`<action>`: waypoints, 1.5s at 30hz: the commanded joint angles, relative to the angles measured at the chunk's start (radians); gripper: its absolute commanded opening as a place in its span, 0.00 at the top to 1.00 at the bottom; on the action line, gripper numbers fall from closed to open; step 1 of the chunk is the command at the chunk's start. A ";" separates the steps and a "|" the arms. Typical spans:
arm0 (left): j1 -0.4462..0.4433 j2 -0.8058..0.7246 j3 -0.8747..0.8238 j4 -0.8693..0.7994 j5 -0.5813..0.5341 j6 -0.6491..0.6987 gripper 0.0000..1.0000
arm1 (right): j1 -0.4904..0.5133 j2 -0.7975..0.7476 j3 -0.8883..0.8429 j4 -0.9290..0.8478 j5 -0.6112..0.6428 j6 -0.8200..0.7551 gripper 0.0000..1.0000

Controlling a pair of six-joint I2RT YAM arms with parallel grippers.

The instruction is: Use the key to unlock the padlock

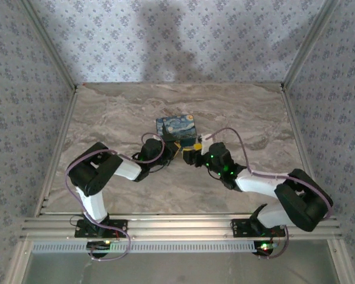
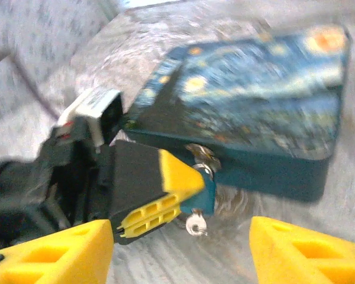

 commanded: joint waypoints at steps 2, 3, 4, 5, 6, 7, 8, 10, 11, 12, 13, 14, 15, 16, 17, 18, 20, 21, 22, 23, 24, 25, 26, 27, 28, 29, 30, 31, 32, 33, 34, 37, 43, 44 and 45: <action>-0.009 -0.037 0.035 -0.033 0.038 -0.019 1.00 | 0.055 0.009 0.003 -0.071 0.118 -0.634 0.34; -0.009 -0.037 0.034 -0.034 0.038 -0.024 1.00 | 0.056 0.019 -0.010 -0.033 0.107 -0.720 0.34; -0.008 -0.038 0.035 -0.032 0.039 -0.028 1.00 | 0.056 0.032 -0.020 -0.008 0.099 -0.786 0.34; -0.009 -0.039 0.035 -0.033 0.040 -0.027 1.00 | 0.057 0.049 -0.021 0.002 0.095 -0.852 0.34; -0.008 -0.041 0.035 -0.037 0.041 -0.029 1.00 | 0.057 0.070 -0.015 0.001 0.095 -0.898 0.34; -0.009 -0.043 0.035 -0.040 0.041 -0.029 1.00 | 0.057 0.088 -0.011 0.007 0.096 -0.928 0.34; -0.007 -0.044 0.035 -0.042 0.042 -0.029 1.00 | 0.057 0.103 -0.007 0.013 0.089 -0.954 0.34; -0.008 -0.046 0.035 -0.044 0.044 -0.033 1.00 | 0.062 0.140 0.004 0.031 0.092 -0.990 0.34; -0.007 -0.045 0.035 -0.045 0.046 -0.034 1.00 | 0.065 0.157 0.010 0.034 0.101 -1.005 0.34; -0.008 -0.048 0.035 -0.046 0.044 -0.035 1.00 | 0.068 0.172 0.014 0.042 0.110 -1.020 0.34; -0.008 -0.050 0.035 -0.047 0.045 -0.036 1.00 | 0.072 0.187 0.018 0.056 0.114 -1.032 0.34; -0.007 -0.050 0.035 -0.050 0.045 -0.036 1.00 | 0.073 0.198 0.021 0.066 0.120 -1.037 0.34; -0.006 -0.052 0.035 -0.052 0.045 -0.035 1.00 | 0.074 0.212 0.024 0.078 0.125 -1.040 0.35; -0.008 -0.049 0.037 -0.055 0.047 -0.033 1.00 | 0.074 0.222 0.028 0.086 0.124 -1.037 0.35; -0.007 -0.049 0.037 -0.056 0.048 -0.035 1.00 | 0.074 0.230 0.032 0.092 0.125 -1.032 0.38; -0.008 -0.048 0.036 -0.055 0.048 -0.037 1.00 | 0.073 0.239 0.037 0.095 0.124 -1.026 0.42; -0.007 -0.048 0.037 -0.056 0.050 -0.038 1.00 | 0.074 0.257 0.045 0.101 0.126 -1.016 0.45; -0.008 -0.048 0.037 -0.057 0.049 -0.039 1.00 | 0.076 0.264 0.047 0.111 0.128 -1.011 0.46; -0.008 -0.046 0.037 -0.058 0.051 -0.037 1.00 | 0.076 0.271 0.048 0.124 0.130 -1.007 0.46; -0.007 -0.046 0.037 -0.060 0.052 -0.039 1.00 | 0.075 0.276 0.049 0.133 0.132 -1.003 0.47; -0.008 -0.046 0.037 -0.060 0.050 -0.038 1.00 | 0.075 0.284 0.054 0.138 0.135 -1.000 0.48; -0.008 -0.046 0.036 -0.061 0.051 -0.038 1.00 | 0.076 0.289 0.056 0.141 0.134 -0.998 0.49; -0.008 -0.046 0.037 -0.061 0.051 -0.038 1.00 | 0.076 0.293 0.061 0.140 0.133 -0.997 0.50; -0.008 -0.046 0.037 -0.061 0.051 -0.038 1.00 | 0.077 0.299 0.065 0.143 0.132 -0.993 0.52; -0.007 -0.047 0.037 -0.064 0.053 -0.038 1.00 | 0.077 0.304 0.067 0.147 0.133 -0.992 0.53; -0.008 -0.046 0.037 -0.064 0.053 -0.041 1.00 | 0.078 0.309 0.068 0.151 0.135 -0.990 0.55; -0.008 -0.046 0.037 -0.064 0.052 -0.040 1.00 | 0.076 0.312 0.068 0.156 0.137 -0.989 0.57; -0.008 -0.047 0.037 -0.064 0.052 -0.040 1.00 | 0.076 0.316 0.069 0.160 0.138 -0.987 0.58; -0.008 -0.046 0.037 -0.064 0.052 -0.041 1.00 | 0.075 0.318 0.069 0.164 0.141 -0.984 0.60; -0.008 -0.046 0.036 -0.064 0.053 -0.040 1.00 | 0.075 0.321 0.069 0.167 0.142 -0.982 0.63; -0.008 -0.047 0.037 -0.067 0.052 -0.040 1.00 | 0.076 0.323 0.069 0.168 0.143 -0.980 0.65; -0.007 -0.045 0.038 -0.069 0.053 -0.039 1.00 | 0.076 0.328 0.072 0.172 0.150 -0.973 0.71; -0.008 -0.043 0.038 -0.070 0.057 -0.043 1.00 | 0.072 0.342 0.079 0.189 0.179 -0.939 0.86; -0.008 -0.045 0.037 -0.070 0.055 -0.043 1.00 | 0.071 0.344 0.079 0.193 0.184 -0.929 0.91; -0.009 -0.045 0.037 -0.071 0.057 -0.043 1.00 | 0.070 0.345 0.080 0.199 0.192 -0.917 0.94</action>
